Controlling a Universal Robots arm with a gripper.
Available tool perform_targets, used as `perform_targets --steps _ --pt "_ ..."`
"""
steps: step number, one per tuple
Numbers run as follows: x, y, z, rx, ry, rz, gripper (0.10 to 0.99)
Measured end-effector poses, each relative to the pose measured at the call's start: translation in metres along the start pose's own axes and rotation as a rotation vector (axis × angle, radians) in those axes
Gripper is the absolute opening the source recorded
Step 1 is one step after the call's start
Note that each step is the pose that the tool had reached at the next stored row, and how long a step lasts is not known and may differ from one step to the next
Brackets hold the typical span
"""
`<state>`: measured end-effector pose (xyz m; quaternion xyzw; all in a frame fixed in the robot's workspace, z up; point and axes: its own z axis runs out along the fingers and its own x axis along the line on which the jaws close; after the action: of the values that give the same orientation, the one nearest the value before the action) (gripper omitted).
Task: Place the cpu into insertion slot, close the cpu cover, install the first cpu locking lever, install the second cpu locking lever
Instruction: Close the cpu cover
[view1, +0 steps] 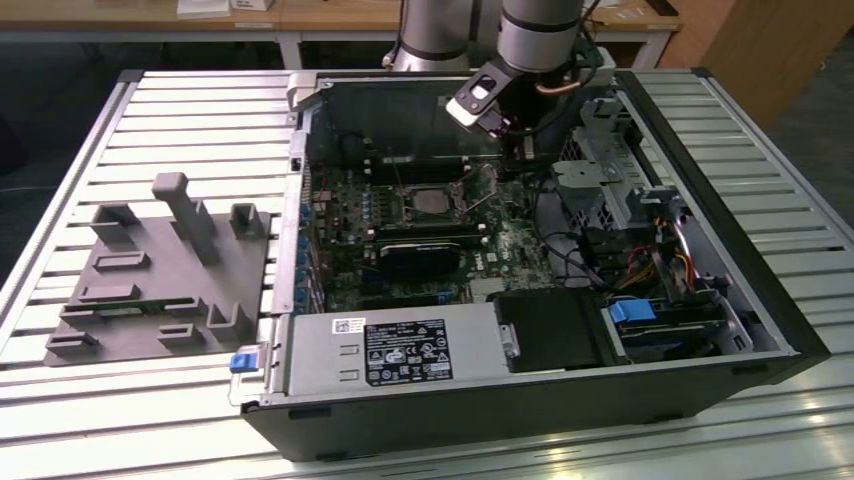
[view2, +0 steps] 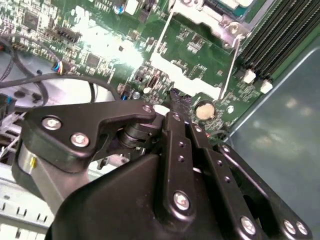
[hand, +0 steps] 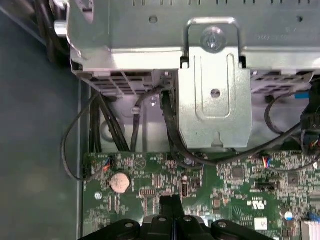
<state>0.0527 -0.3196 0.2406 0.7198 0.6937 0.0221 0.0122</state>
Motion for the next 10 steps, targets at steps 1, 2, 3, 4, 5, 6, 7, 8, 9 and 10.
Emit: perform_targets --steps 1,2,3,4,5,6,7,8,9,10 --pt "0.0 0.0001 0.0001 0.018 -0.0007 0.0 0.102" --pt "0.0 0.0003 0.0003 0.036 -0.0014 0.0 0.102" --pt "0.0 0.0004 0.0005 0.056 -0.0022 0.001 0.102" --pt "-0.0001 0.0005 0.0006 0.074 -0.003 0.001 0.102" --pt "0.0 0.0005 0.0009 0.088 -0.0033 0.001 0.102" --pt "-0.0001 0.0005 0.0008 0.089 -0.0036 0.001 0.102" --pt "-0.0001 0.0005 0.0009 0.089 -0.0035 0.001 0.102" --pt "-0.0001 0.0005 0.0008 0.089 -0.0036 0.001 0.102" --pt "-0.0001 0.0005 0.0009 0.089 -0.0036 0.001 0.102" --pt "-0.0001 0.0004 0.0009 0.089 -0.0036 0.001 0.102"
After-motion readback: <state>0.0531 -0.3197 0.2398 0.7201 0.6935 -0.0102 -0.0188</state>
